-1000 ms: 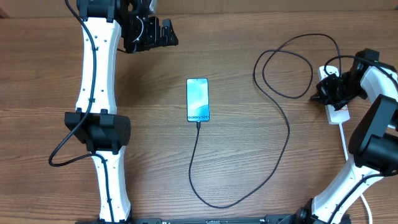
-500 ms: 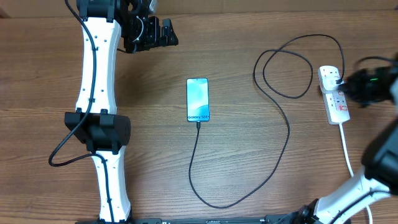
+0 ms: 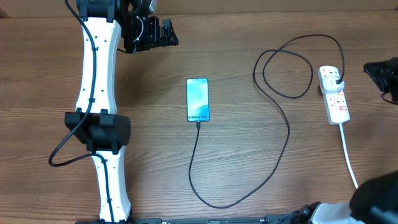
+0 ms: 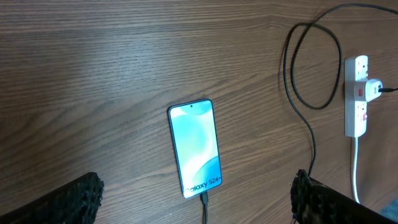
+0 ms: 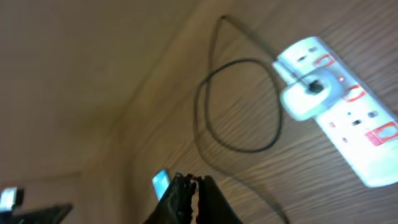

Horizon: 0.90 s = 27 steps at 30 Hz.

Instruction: Plug charger to phone and switch on socket

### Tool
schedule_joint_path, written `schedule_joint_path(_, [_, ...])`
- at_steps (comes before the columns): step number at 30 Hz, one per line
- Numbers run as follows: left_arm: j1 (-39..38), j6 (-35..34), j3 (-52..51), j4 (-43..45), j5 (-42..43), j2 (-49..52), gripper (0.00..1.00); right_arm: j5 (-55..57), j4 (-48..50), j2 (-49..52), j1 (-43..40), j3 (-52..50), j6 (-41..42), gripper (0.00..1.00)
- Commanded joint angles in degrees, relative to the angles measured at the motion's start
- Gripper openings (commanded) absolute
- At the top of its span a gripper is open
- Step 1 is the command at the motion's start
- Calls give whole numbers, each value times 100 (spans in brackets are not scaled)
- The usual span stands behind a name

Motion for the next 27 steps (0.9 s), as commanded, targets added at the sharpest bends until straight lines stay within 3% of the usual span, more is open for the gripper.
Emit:
schedule_joint_path(1, [-26, 61, 116, 13, -57, -140, 100, -229, -376, -793, 417, 127, -791, 14])
schedule_joint_path(7, [-26, 61, 116, 11, -57, -140, 99, 365, -750, -1534, 1110, 127, -804, 27])
schedule_joint_path(11, [-26, 61, 116, 13, -57, -140, 100, 767, -1056, -2004, 1563, 127, -811, 62])
schedule_joint_path(15, [-26, 61, 116, 13, -57, -140, 100, 1049, -1711, -2433, 1928, 127, -1062, 75])
schedule_joint_path(18, [-26, 61, 118, 13, -57, -140, 100, 1388, -2365, -2723, 1971, 127, -1150, 100])
schedule_joint_path(27, [-26, 61, 116, 11, -57, -140, 99, 1812, -2804, -2787, 1971, 127, -1150, 100])
